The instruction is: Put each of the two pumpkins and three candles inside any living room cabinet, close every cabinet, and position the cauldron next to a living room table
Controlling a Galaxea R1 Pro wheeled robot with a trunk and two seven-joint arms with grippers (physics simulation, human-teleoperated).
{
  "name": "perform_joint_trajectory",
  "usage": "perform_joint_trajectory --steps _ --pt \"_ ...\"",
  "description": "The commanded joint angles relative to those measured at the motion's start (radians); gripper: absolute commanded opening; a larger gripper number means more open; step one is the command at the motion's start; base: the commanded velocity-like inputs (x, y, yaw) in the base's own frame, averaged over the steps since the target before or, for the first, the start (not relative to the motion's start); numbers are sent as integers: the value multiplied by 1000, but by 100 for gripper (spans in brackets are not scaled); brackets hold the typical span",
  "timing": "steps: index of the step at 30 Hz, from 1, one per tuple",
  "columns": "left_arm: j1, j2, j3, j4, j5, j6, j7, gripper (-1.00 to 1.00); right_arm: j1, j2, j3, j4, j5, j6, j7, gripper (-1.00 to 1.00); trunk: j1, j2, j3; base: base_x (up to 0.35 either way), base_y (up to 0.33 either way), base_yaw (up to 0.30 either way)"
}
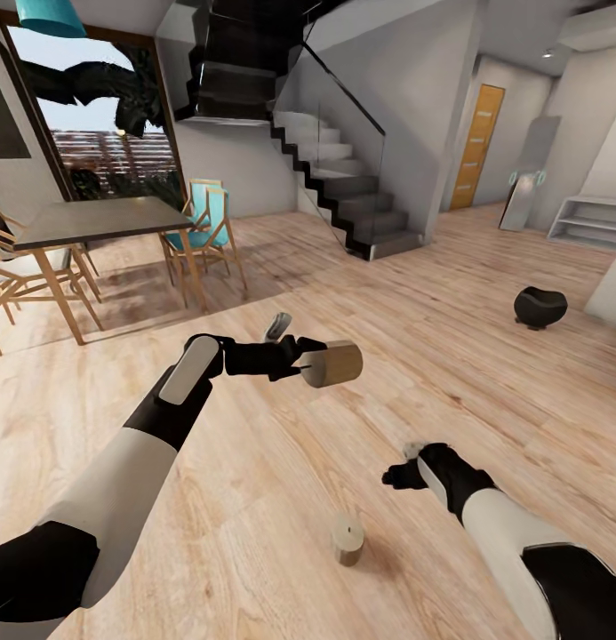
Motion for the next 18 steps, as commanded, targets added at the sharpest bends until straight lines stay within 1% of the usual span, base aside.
perform_joint_trajectory --steps 1,3,7,10,16,17,18 --pt "0 0 0 1 0 0 0 -100 -5 7 0 10 -1 3 -26 100 0 0 0 22 0 0" --pt "0 0 0 3 0 0 0 -100 -11 27 0 20 2 6 -55 100 0 0 0 85 0 0" --pt "0 1 0 4 0 0 0 -100 -14 54 3 26 5 8 -72 100 0 0 0 225 0 0" --pt "0 1 0 4 0 0 0 -100 -15 59 3 27 5 9 -73 100 0 0 0 307 0 0" --pt "0 1 0 5 0 -1 0 -100 -15 62 3 27 4 13 -61 100 0 0 0 325 0 0" --pt "0 1 0 5 0 -1 0 -100 -15 62 3 27 4 21 -50 100 0 0 0 329 0 0" --pt "0 -1 0 5 0 -1 0 -100 -15 62 3 27 4 38 -19 100 0 0 0 329 0 0"
